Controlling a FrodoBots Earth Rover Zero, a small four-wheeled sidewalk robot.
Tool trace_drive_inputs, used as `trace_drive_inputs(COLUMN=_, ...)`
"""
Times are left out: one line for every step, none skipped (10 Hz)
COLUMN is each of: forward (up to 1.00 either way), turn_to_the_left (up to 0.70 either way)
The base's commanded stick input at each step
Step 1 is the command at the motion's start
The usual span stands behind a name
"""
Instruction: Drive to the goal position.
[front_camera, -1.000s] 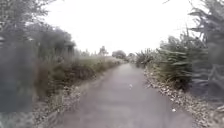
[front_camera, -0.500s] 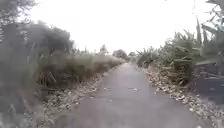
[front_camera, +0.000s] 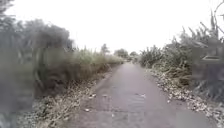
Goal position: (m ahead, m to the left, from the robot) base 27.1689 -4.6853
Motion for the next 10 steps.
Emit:
trace_drive_inputs(forward=0.85, turn_to_the_left=-0.10)
trace_drive_inputs(forward=0.85, turn_to_the_left=-0.16)
trace_drive_inputs(forward=0.85, turn_to_the_left=-0.34)
trace_drive_inputs(forward=0.85, turn_to_the_left=-0.34)
trace_drive_inputs(forward=0.85, turn_to_the_left=-0.34)
trace_drive_inputs(forward=0.85, turn_to_the_left=-0.34)
trace_drive_inputs(forward=0.85, turn_to_the_left=-0.34)
trace_drive_inputs(forward=0.85, turn_to_the_left=-0.31)
trace_drive_inputs(forward=0.85, turn_to_the_left=-0.19)
trace_drive_inputs(forward=0.85, turn_to_the_left=-0.08)
